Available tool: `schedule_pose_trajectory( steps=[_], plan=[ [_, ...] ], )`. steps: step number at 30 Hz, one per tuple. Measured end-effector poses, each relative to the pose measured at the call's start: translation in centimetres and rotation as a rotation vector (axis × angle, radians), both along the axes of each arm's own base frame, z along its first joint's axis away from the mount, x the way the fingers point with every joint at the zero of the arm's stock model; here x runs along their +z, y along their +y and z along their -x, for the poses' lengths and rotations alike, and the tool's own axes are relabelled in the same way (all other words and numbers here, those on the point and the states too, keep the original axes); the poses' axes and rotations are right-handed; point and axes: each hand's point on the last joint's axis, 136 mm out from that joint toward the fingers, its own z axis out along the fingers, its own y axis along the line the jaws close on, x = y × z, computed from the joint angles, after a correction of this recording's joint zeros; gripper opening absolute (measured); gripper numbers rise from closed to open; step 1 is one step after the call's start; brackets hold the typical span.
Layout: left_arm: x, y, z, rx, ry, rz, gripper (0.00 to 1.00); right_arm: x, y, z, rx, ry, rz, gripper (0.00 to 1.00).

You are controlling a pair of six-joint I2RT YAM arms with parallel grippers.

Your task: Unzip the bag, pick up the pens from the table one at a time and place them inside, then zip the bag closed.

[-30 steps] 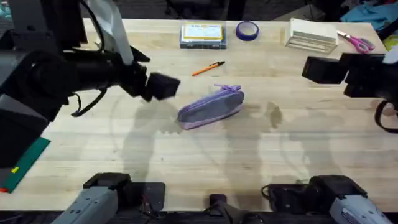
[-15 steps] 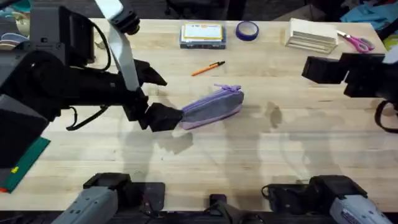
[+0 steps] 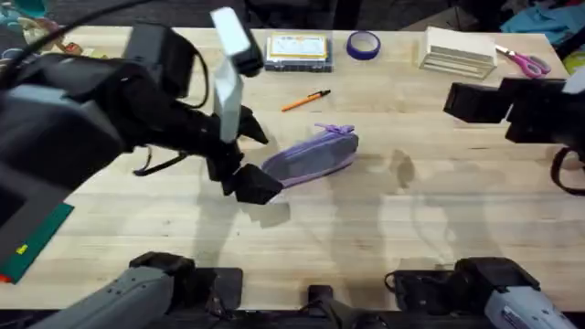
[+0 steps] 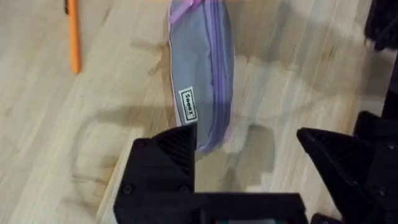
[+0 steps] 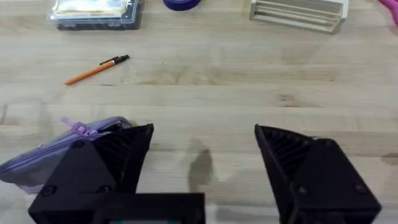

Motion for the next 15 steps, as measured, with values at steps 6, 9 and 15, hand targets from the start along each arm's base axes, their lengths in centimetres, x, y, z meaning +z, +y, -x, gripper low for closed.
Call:
schedule_pose_trajectory(
  steps=[6, 9, 15],
  plan=[
    [-3.6, -1.2, -1.8, -0.043, 0.073, -0.024, 0.995, 0.0, 0.0, 0.0, 0.000, 0.000, 0.000, 0.998],
    [-4.2, -1.3, -1.9, -0.047, 0.091, -0.027, 0.995, 0.0, 0.0, 0.0, 0.000, 0.000, 0.000, 0.998],
    [-4.8, -1.3, -2.0, -0.048, 0.111, -0.031, 0.994, 0.0, 0.0, 0.0, 0.000, -0.001, 0.000, 0.998]
  ],
)
